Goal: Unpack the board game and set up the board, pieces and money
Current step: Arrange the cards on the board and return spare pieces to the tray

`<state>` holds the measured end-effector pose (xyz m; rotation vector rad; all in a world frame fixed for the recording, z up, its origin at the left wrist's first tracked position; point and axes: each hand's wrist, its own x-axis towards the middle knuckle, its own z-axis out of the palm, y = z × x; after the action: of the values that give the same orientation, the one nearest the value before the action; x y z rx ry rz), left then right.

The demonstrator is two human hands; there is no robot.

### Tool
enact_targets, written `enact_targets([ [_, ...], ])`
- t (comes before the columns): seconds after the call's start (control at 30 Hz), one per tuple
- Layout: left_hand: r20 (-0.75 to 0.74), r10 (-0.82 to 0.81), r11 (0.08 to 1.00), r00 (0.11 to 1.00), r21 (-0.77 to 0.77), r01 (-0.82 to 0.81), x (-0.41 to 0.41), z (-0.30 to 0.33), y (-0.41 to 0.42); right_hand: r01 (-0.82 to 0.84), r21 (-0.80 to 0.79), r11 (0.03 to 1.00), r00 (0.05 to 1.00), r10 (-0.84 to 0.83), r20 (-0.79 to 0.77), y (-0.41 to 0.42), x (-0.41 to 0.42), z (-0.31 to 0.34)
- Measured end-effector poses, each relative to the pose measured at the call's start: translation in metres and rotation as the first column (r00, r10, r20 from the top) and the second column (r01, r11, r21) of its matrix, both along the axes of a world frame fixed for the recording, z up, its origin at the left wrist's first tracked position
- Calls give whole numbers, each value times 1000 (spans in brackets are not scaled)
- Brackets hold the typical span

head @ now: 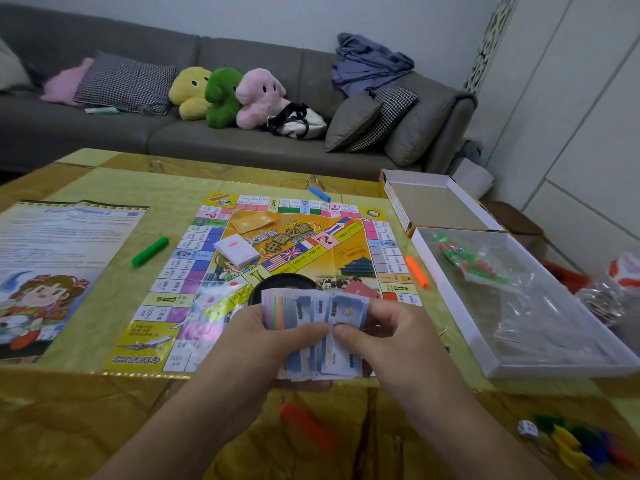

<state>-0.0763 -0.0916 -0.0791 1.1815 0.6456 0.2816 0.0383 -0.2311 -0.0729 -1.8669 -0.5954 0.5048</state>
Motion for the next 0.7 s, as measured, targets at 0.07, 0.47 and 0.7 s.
enact_targets([
  [0.07,2,-22,999,1000,-25,22,1,2,-1,34,7,999,999,-34,-11,-1,1,0],
  [0.47,-33,60,988,998,-138,-64,-2,5,14,2,-171,985,974,37,225,-10,3,1],
  [0.7,3,110,965,994,-239,-106,-6,9,21,-46,-565,824,940,227,255,-32,-1,-8],
])
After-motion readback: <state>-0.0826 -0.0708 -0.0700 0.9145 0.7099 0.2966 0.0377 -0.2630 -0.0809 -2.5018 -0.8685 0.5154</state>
